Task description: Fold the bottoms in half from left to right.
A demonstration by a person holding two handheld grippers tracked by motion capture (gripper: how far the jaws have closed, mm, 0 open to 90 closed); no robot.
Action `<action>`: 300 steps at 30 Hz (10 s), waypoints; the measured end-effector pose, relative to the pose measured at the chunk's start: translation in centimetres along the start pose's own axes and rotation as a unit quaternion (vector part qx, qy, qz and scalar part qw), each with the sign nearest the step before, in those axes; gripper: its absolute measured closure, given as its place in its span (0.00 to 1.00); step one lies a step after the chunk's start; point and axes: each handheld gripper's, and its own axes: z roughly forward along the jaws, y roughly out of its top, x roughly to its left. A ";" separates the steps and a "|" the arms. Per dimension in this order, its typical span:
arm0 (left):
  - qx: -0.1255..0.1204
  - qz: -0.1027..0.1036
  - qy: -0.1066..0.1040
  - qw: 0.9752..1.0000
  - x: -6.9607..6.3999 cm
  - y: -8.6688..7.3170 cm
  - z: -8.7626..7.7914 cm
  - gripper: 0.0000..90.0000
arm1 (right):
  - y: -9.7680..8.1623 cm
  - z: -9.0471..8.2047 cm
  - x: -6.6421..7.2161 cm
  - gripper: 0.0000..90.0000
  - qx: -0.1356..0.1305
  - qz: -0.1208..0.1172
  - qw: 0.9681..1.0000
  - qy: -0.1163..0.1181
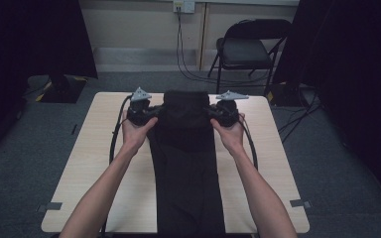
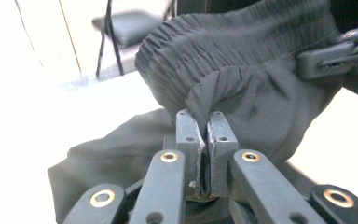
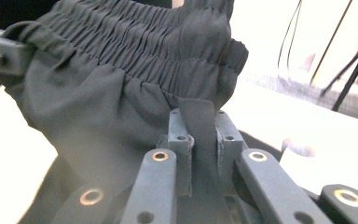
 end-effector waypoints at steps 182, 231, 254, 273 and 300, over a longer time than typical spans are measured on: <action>0.155 0.026 -0.057 0.986 -7.0 -15.0 -3.0 0.46 | -14.7 -11.4 6.9 0.47 0.069 -0.015 0.983 0.169; 0.186 0.053 -0.122 0.974 -9.4 -16.2 -4.7 0.46 | -16.3 -6.8 13.2 0.60 0.146 -0.094 0.958 0.229; 0.184 0.024 -0.012 0.983 -2.9 -14.0 0.6 0.68 | -12.4 -4.1 7.9 0.57 0.095 -0.078 0.984 0.130; 0.190 0.029 -0.023 0.981 -3.1 -15.4 -1.0 0.59 | -16.8 -3.1 7.1 0.48 0.133 -0.099 0.980 0.111; 0.144 -0.011 -0.021 0.989 -2.5 -12.2 -1.5 0.53 | -12.2 -3.8 3.4 0.32 0.103 -0.058 0.990 0.078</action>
